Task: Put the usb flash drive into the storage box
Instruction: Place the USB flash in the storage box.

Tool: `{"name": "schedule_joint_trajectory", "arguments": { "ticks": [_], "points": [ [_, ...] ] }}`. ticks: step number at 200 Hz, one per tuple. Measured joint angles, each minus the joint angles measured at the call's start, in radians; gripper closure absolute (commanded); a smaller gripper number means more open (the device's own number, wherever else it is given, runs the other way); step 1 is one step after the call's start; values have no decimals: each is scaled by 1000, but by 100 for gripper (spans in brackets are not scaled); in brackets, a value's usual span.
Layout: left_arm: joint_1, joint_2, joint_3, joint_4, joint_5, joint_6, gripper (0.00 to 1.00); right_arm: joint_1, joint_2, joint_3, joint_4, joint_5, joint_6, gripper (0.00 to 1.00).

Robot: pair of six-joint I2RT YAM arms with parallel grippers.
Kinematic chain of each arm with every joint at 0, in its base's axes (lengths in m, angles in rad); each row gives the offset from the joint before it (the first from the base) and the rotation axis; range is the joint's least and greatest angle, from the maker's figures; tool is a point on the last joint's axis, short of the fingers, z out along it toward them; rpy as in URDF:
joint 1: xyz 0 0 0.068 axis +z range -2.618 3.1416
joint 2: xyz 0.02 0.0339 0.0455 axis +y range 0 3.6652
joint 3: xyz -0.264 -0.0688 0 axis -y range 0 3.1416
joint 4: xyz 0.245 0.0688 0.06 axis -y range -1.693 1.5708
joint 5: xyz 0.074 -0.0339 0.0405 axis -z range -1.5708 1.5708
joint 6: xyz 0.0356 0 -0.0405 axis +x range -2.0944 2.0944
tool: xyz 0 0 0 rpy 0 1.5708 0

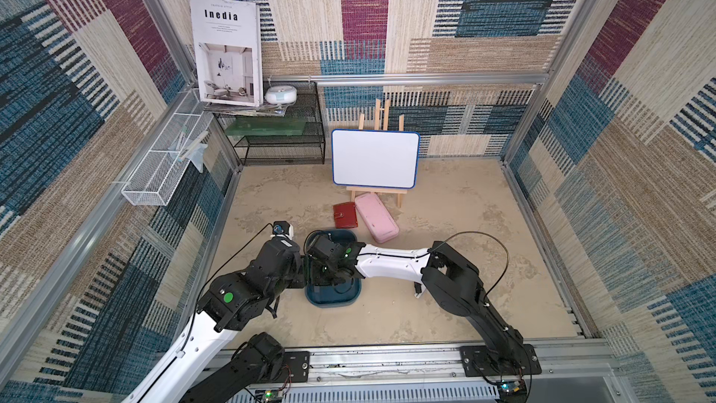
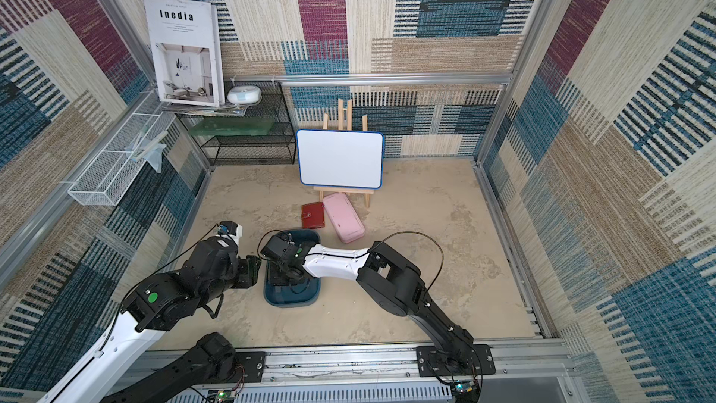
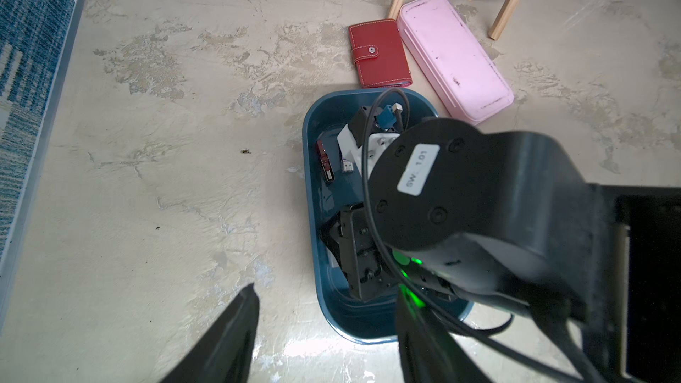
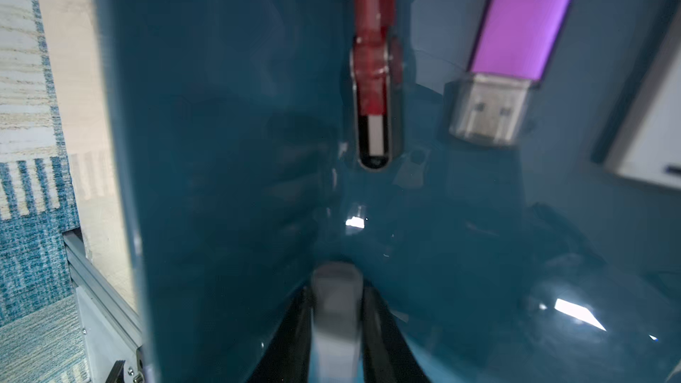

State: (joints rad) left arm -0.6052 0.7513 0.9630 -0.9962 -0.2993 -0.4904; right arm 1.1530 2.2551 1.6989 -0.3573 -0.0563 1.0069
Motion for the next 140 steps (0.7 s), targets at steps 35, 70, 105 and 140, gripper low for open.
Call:
{"name": "schedule_joint_trajectory", "arguments": {
  "ticks": [35, 70, 105, 140],
  "points": [
    [0, -2, 0, 0, 0, 0, 36, 0, 0, 2, -2, 3, 0, 57],
    [0, -2, 0, 0, 0, 0, 36, 0, -37, -2, -22, 16, -8, 57],
    [0, -13, 0, 0, 0, 0, 36, -3, -144, -20, -39, 68, -38, 56],
    [0, -14, 0, 0, 0, 0, 36, -18, -292, -133, -64, 139, -49, 56]
  ]
}}
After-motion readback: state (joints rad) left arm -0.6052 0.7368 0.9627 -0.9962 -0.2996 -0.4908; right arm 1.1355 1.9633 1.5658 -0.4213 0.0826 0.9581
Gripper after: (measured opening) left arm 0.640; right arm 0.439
